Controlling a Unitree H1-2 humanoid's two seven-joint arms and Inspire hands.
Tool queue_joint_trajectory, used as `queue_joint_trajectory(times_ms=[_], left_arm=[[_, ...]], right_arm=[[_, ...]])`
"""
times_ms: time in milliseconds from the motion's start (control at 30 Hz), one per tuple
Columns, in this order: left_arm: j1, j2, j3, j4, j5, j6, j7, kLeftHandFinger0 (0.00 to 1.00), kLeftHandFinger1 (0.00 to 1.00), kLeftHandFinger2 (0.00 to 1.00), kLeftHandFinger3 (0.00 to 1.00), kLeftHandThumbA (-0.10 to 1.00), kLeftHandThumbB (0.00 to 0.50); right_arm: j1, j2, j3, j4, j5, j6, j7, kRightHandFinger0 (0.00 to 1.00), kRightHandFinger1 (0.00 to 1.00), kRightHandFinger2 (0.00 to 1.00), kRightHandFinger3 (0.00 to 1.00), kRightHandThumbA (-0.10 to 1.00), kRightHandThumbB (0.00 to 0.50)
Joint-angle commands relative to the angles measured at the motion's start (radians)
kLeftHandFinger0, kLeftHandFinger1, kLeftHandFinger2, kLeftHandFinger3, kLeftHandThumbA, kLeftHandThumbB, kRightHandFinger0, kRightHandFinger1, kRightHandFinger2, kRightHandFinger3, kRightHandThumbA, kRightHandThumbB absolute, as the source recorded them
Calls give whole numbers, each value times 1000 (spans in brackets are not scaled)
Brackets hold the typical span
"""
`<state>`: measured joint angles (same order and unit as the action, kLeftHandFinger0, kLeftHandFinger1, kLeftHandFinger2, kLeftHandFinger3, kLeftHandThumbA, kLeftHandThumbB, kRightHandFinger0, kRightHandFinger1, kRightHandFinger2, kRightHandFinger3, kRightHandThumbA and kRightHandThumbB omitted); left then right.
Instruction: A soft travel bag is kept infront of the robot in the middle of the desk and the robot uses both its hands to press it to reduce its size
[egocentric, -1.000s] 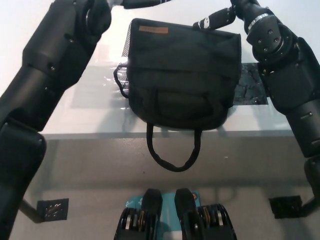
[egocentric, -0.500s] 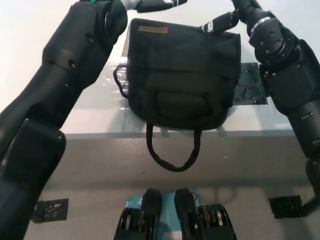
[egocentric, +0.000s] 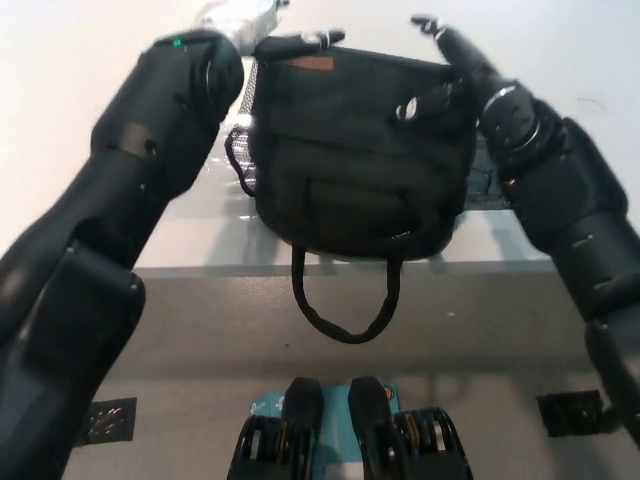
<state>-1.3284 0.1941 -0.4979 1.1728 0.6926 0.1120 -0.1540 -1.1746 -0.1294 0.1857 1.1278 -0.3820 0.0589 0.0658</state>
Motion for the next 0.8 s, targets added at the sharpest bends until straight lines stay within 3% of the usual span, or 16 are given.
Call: queue_joint_trajectory(times_ms=[0,133,367,400,467,567,633,767], left_arm=[[-35,-15,-19,60,7,-40,81,1000,1000,1000,1000,1000,342],[-17,-39,-22,106,-8,-48,106,1000,1000,1000,1000,1000,308],[62,-71,-5,150,-39,-90,155,1000,1000,1000,1000,1000,320],[78,-75,-1,158,-44,-98,166,1000,1000,1000,1000,1000,321],[123,-83,-3,181,-47,-113,178,1000,1000,1000,1000,1000,330],[188,-93,-4,195,-52,-134,220,1000,1000,1000,1000,1000,353],[217,-96,-5,203,-55,-141,237,1000,1000,1000,1000,1000,358],[308,-98,-2,209,-64,-183,299,1000,1000,1000,1000,1000,336]], right_arm=[[-63,43,-56,81,92,-61,-19,1000,1000,1000,1000,1000,310],[-36,82,-153,140,180,-111,-1,1000,1000,1000,1000,1000,267],[10,128,-206,218,206,-175,-32,1000,1000,1000,1000,1000,233],[23,127,-200,225,203,-199,-24,1000,1000,1000,1000,1000,185],[58,128,-180,245,186,-225,-23,1000,1000,1000,1000,1000,140],[88,125,-169,262,182,-248,-22,1000,1000,1000,1000,1000,152],[98,124,-165,268,182,-255,-23,1000,1000,1000,1000,1000,129],[124,125,-164,280,190,-251,-36,1000,1000,1000,1000,1000,179]])
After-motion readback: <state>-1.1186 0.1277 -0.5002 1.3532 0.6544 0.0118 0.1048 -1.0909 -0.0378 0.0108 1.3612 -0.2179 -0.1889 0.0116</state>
